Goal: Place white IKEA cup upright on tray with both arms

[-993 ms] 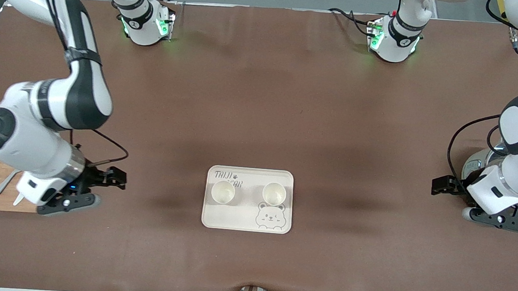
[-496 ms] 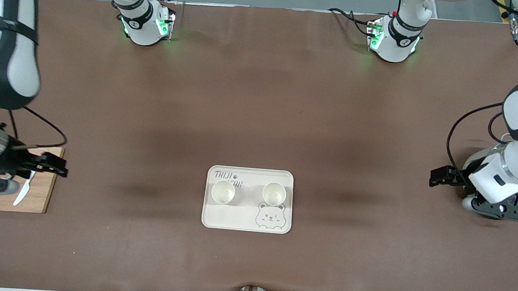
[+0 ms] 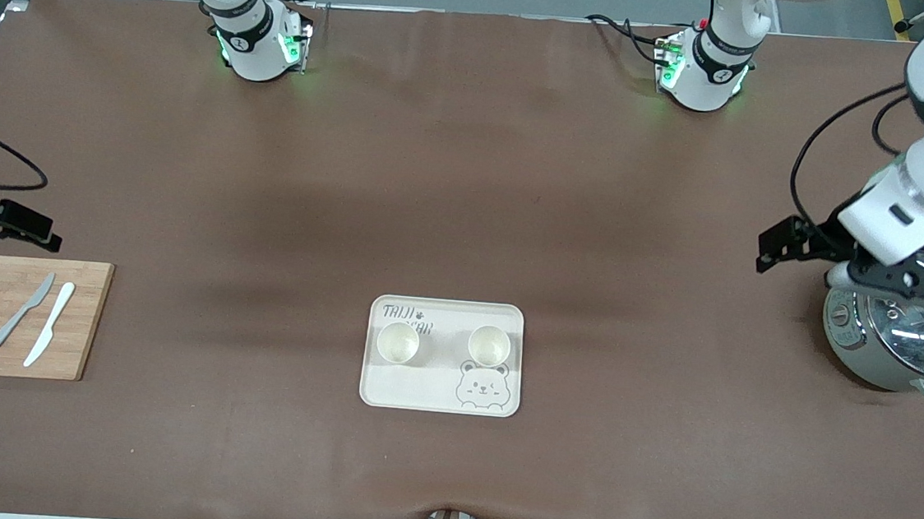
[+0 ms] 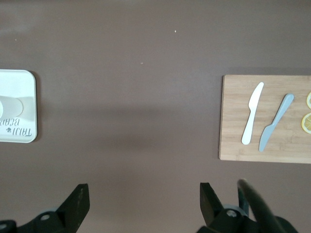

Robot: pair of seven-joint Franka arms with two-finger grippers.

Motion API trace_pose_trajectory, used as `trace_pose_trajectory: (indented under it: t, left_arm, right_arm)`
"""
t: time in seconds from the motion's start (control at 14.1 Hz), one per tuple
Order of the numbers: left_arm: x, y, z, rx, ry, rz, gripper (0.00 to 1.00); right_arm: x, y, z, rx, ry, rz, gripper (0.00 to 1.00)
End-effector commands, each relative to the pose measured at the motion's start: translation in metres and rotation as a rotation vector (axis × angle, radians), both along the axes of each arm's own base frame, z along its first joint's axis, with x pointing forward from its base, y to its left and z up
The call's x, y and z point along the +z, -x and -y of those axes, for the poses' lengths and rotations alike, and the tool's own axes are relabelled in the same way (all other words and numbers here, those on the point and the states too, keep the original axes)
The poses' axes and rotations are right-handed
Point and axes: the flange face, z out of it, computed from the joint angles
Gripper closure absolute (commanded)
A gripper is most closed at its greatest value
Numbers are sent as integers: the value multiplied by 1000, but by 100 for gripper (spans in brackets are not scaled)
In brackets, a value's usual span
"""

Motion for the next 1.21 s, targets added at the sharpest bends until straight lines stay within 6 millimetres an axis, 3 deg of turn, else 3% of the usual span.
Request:
trace_pose_trajectory:
  t: [0.0, 0.28, 0.85, 1.13]
  left_arm:
    - [10, 19, -6, -36, -30, -8, 0]
    - [9, 22, -13, -76, -83, -33, 0]
    - [-11, 26, -16, -114, -95, -143, 0]
    - [-9, 23, -20, -94, -92, -138, 0]
  right_arm:
    - [6, 36, -1, 4, 6, 15, 0]
    - [8, 69, -3, 9, 24, 32, 0]
    - [18, 78, -8, 6, 22, 2, 0]
    - [17, 79, -9, 10, 23, -7, 0]
